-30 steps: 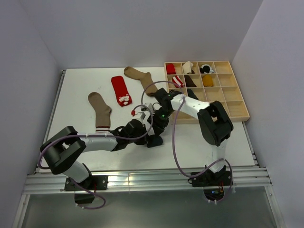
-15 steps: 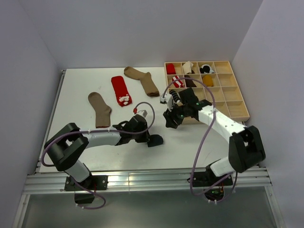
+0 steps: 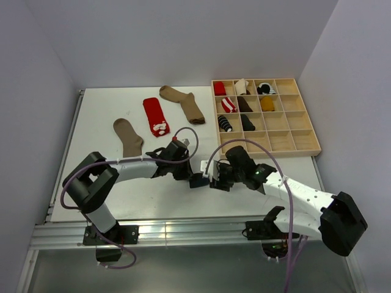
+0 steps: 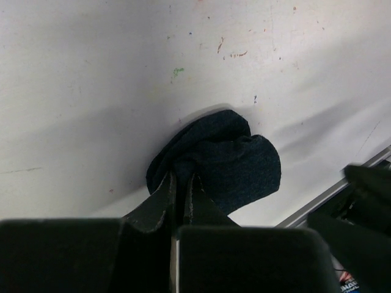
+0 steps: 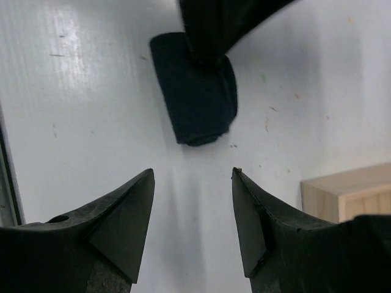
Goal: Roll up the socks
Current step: Roll the sock at the center of the board.
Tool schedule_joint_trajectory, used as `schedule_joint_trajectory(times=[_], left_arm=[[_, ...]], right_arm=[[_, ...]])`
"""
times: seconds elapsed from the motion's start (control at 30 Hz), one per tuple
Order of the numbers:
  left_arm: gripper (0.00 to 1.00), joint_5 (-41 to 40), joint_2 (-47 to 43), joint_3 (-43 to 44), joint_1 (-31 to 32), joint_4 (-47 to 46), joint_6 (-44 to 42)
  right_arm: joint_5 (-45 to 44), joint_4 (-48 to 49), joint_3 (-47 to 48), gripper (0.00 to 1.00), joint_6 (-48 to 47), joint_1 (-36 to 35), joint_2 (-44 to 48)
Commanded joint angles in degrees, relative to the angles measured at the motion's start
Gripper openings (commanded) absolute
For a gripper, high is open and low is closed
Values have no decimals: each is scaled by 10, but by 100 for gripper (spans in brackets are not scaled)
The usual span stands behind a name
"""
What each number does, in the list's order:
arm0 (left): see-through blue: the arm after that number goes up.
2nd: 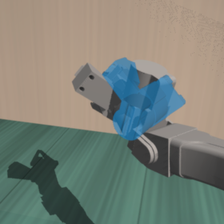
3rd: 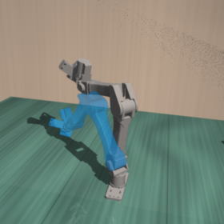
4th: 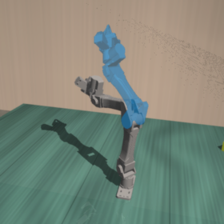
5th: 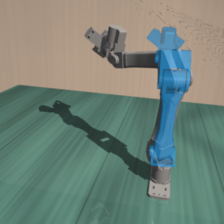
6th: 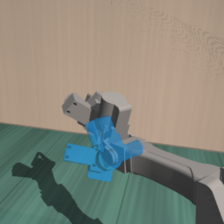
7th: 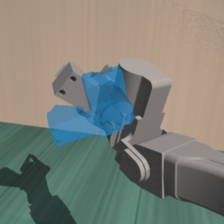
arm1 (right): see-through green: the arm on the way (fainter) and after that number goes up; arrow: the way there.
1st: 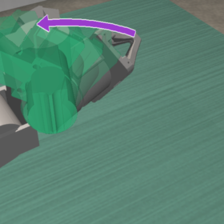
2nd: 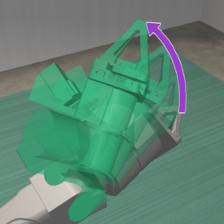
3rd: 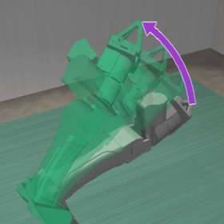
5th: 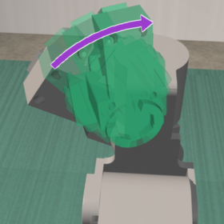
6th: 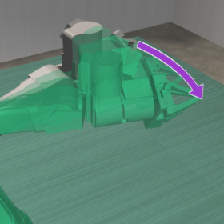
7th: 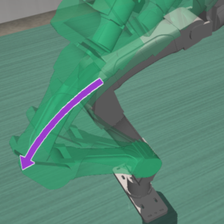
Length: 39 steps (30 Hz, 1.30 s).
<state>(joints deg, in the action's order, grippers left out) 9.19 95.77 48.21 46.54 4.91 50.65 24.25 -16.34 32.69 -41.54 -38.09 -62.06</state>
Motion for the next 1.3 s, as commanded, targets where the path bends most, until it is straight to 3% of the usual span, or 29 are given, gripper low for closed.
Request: schedule_joint_trajectory(times=[0.0,0.53,1.27], left_arm=[[0,-16,47,-7,-6,110,-36],[0,25,92,40,-31,158,-66],[0,146,144,102,-81,189,-91]], right_arm=[[-53,61,-11,61,-29,-44,4],[-154,114,-12,61,-70,-186,-75],[-228,111,59,52,-92,-200,-237]])
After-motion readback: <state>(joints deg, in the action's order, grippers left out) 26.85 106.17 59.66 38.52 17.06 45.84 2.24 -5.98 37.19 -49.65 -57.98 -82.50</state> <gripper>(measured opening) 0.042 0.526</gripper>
